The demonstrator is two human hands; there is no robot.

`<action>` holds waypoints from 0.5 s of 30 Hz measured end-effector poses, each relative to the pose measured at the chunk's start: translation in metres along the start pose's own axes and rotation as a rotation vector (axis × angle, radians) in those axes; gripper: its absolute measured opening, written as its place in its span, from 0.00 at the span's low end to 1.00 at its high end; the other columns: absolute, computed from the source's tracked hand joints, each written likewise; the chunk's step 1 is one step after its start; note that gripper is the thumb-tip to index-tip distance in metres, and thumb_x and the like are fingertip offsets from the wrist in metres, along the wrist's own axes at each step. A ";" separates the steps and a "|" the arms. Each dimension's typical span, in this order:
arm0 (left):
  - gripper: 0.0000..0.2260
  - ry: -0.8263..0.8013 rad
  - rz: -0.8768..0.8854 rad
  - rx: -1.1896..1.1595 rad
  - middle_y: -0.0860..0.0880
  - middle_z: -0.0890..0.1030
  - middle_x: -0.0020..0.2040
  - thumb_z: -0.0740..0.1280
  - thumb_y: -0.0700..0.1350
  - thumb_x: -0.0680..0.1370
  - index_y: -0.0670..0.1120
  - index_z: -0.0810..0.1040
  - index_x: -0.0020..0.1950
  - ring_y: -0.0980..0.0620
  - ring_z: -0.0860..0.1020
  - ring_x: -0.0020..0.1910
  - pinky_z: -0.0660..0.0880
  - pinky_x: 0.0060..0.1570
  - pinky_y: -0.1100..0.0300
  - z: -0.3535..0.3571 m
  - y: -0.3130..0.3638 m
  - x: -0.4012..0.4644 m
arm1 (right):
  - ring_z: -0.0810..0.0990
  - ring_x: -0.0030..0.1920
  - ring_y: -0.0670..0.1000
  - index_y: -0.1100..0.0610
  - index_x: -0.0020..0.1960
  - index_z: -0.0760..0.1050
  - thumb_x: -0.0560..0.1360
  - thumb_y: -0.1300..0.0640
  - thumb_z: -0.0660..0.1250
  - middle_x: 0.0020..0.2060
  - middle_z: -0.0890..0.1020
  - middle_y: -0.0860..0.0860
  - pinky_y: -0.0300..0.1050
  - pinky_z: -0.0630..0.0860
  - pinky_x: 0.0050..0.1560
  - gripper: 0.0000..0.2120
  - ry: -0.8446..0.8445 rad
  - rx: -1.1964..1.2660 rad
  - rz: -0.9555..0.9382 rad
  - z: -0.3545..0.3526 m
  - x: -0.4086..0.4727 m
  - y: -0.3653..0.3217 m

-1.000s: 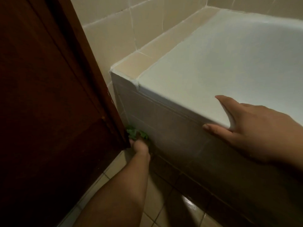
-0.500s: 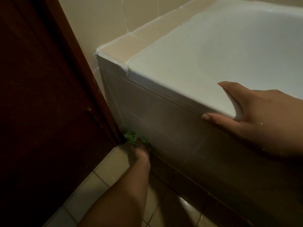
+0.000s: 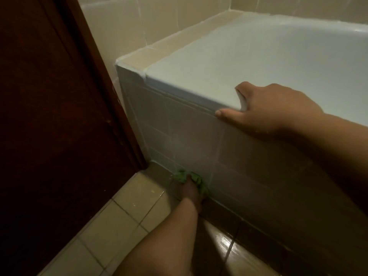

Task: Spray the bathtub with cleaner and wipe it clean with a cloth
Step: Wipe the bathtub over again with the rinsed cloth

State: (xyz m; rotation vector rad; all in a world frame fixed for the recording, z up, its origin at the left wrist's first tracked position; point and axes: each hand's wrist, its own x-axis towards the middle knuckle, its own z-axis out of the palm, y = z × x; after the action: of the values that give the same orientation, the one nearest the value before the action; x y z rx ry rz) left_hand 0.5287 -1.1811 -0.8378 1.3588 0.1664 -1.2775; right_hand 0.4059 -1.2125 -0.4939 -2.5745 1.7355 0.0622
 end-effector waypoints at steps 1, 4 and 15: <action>0.16 0.057 0.019 0.003 0.45 0.84 0.60 0.65 0.59 0.83 0.51 0.79 0.64 0.42 0.83 0.55 0.80 0.57 0.37 -0.005 -0.010 0.022 | 0.72 0.43 0.56 0.48 0.58 0.63 0.75 0.23 0.52 0.40 0.70 0.51 0.52 0.71 0.44 0.30 0.004 -0.012 0.000 0.001 -0.002 0.002; 0.28 0.110 0.164 0.009 0.52 0.80 0.65 0.67 0.69 0.76 0.57 0.72 0.72 0.45 0.82 0.59 0.80 0.58 0.39 -0.008 -0.028 0.064 | 0.72 0.44 0.56 0.48 0.55 0.59 0.77 0.24 0.52 0.38 0.66 0.49 0.52 0.71 0.44 0.27 0.036 -0.028 -0.009 0.004 -0.006 0.003; 0.32 0.131 0.238 0.070 0.45 0.62 0.81 0.64 0.52 0.84 0.49 0.53 0.84 0.42 0.64 0.78 0.64 0.72 0.50 0.015 0.036 -0.054 | 0.76 0.53 0.61 0.51 0.66 0.66 0.76 0.27 0.59 0.56 0.77 0.57 0.54 0.75 0.51 0.31 0.005 0.025 -0.049 -0.003 -0.011 0.011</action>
State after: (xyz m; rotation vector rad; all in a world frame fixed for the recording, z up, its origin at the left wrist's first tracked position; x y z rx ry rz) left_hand 0.5262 -1.1720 -0.7720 1.4755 0.0485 -1.0043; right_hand 0.3915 -1.2066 -0.4907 -2.6007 1.6625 0.0331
